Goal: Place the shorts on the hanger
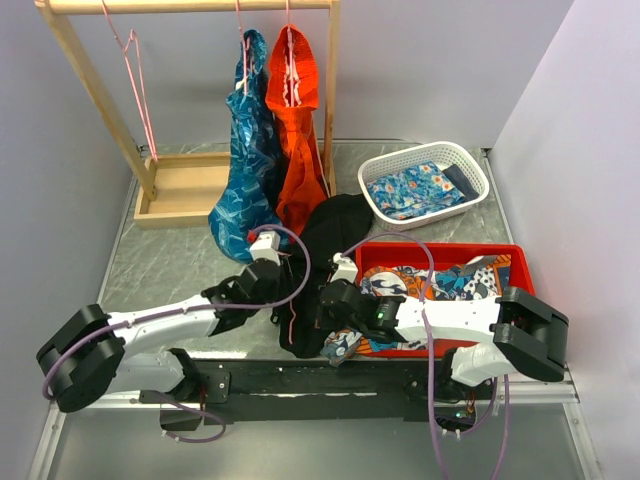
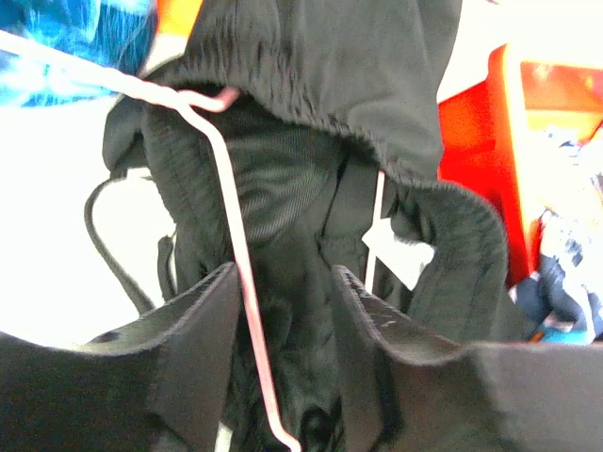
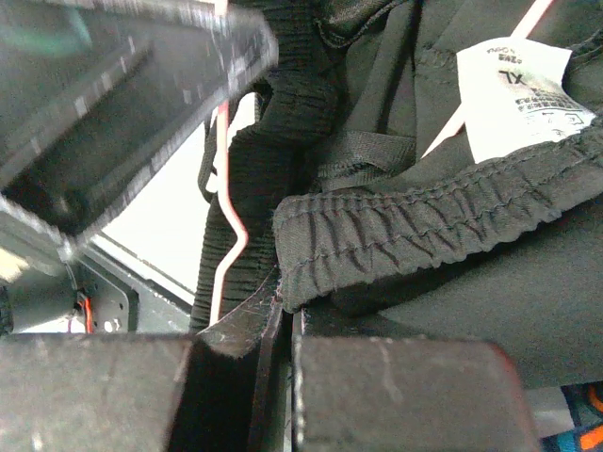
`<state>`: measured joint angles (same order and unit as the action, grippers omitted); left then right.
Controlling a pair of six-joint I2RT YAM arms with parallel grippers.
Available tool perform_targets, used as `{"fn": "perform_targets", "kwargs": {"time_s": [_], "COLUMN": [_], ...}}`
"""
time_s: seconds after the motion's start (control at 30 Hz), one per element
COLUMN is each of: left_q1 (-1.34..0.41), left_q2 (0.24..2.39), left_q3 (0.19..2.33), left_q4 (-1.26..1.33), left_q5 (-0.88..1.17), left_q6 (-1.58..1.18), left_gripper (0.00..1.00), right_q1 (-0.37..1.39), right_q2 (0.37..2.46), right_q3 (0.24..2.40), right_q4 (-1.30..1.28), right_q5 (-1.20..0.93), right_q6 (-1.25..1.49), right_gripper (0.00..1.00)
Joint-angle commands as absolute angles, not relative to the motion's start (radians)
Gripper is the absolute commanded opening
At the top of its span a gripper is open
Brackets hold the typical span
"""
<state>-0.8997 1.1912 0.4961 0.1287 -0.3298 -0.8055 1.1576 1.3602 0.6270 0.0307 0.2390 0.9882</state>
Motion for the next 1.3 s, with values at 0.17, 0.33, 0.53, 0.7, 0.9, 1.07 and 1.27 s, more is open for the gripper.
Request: {"fn": "perform_targets", "kwargs": {"time_s": [0.17, 0.33, 0.53, 0.7, 0.9, 1.07, 1.27], "left_q1": [-0.798, -0.787, -0.784, -0.776, -0.776, -0.778, -0.814], "left_q2": [1.278, 1.325, 1.393, 1.442, 1.460, 1.405, 1.281], "left_q3": [0.584, 0.597, 0.620, 0.640, 0.629, 0.597, 0.529], "left_q4": [0.264, 0.304, 0.325, 0.350, 0.411, 0.437, 0.428], "left_q5": [-0.226, -0.193, -0.202, -0.193, -0.127, -0.092, -0.201], "left_q6": [-0.747, -0.732, -0.729, -0.723, -0.730, -0.749, -0.759], "left_gripper": [0.40, 0.35, 0.34, 0.33, 0.18, 0.01, 0.01], "right_q1": [1.155, 1.157, 1.157, 1.157, 1.155, 1.155, 1.155], "right_q2": [1.358, 1.348, 1.324, 1.315, 1.305, 1.264, 1.175], "right_q3": [0.607, 0.604, 0.604, 0.601, 0.603, 0.617, 0.666], "right_q4": [0.054, 0.057, 0.046, 0.046, 0.040, 0.015, -0.066], "right_q5": [0.241, 0.239, 0.248, 0.247, 0.253, 0.273, 0.321], "right_q6": [1.000, 0.996, 0.993, 0.991, 0.988, 0.957, 0.908], "right_gripper": [0.00, 0.00, 0.00, 0.00, 0.00, 0.00, 0.02]}}
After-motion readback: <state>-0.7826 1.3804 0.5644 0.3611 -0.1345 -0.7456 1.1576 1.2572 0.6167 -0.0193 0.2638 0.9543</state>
